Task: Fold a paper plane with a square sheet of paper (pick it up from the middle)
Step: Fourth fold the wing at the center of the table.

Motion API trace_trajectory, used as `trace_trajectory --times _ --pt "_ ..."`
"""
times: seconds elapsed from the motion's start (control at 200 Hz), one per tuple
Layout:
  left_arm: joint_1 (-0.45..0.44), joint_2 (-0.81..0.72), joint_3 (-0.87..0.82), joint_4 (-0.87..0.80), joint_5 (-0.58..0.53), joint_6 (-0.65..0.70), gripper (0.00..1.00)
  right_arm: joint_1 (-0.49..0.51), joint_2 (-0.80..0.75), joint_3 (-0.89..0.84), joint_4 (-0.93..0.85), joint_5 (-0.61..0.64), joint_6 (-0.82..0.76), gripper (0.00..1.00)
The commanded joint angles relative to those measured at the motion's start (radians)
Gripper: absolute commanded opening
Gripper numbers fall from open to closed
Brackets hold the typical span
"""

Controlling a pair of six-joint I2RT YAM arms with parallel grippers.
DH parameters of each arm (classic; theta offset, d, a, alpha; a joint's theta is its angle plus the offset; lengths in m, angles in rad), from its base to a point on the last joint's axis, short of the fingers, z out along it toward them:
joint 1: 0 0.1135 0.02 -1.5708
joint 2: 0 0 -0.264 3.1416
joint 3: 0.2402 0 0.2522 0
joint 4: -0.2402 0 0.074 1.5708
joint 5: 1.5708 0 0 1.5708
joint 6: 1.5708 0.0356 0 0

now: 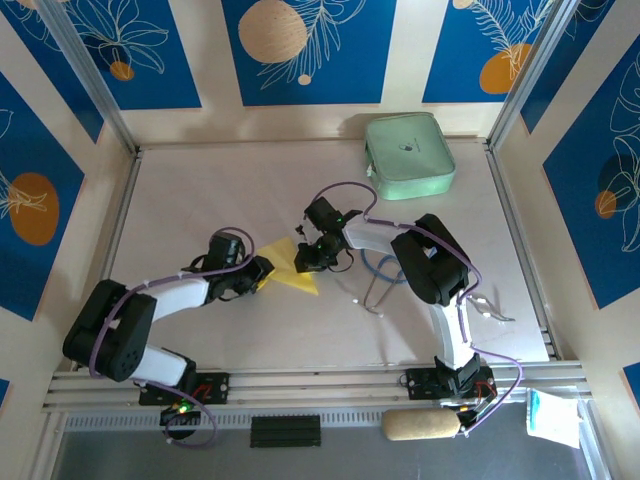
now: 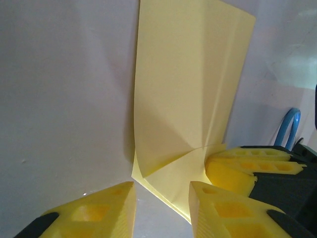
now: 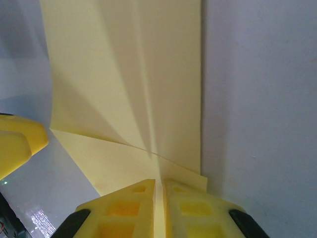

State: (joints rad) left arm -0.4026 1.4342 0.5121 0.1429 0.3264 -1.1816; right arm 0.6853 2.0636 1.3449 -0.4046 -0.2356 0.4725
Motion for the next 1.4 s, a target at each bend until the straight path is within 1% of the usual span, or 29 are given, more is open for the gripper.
trace_trajectory --times 0.0,0.18,0.26,0.34,0.52,0.75,0.905,1.025,1.171,1.241,1.396 --pt "-0.009 0.034 -0.001 0.055 0.033 -0.014 0.34 -0.010 0.017 0.020 -0.014 -0.007 0.014 0.14" --pt "-0.008 0.074 0.013 0.098 0.056 -0.021 0.32 -0.013 0.017 0.014 -0.013 -0.012 0.015 0.14" --pt "-0.009 0.078 0.013 0.112 0.059 -0.023 0.28 -0.013 0.017 0.015 -0.014 -0.013 0.015 0.14" --pt "-0.008 0.078 0.018 0.110 0.060 -0.020 0.26 -0.013 0.018 0.013 -0.013 -0.014 0.015 0.14" --pt "-0.008 0.088 0.023 0.123 0.068 -0.005 0.26 -0.014 0.017 0.011 -0.010 -0.018 0.014 0.14" --pt "-0.007 0.128 0.056 0.151 0.108 0.037 0.25 -0.020 0.014 0.010 0.004 -0.037 -0.005 0.14" --pt "-0.007 0.156 0.073 0.153 0.114 0.052 0.22 -0.022 0.002 0.009 0.021 -0.051 -0.035 0.13" --pt "-0.007 0.163 0.082 0.152 0.112 0.057 0.16 -0.026 -0.019 0.017 0.027 -0.056 -0.059 0.14" --pt "-0.007 0.158 0.088 0.137 0.101 0.061 0.08 -0.034 -0.079 0.001 0.034 -0.011 -0.068 0.15" --pt "-0.007 0.151 0.092 0.131 0.091 0.060 0.06 -0.039 -0.124 -0.029 0.048 0.028 -0.067 0.19" --pt "-0.010 0.130 0.114 0.080 0.059 0.058 0.04 -0.035 -0.250 -0.145 0.096 0.163 -0.077 0.28"
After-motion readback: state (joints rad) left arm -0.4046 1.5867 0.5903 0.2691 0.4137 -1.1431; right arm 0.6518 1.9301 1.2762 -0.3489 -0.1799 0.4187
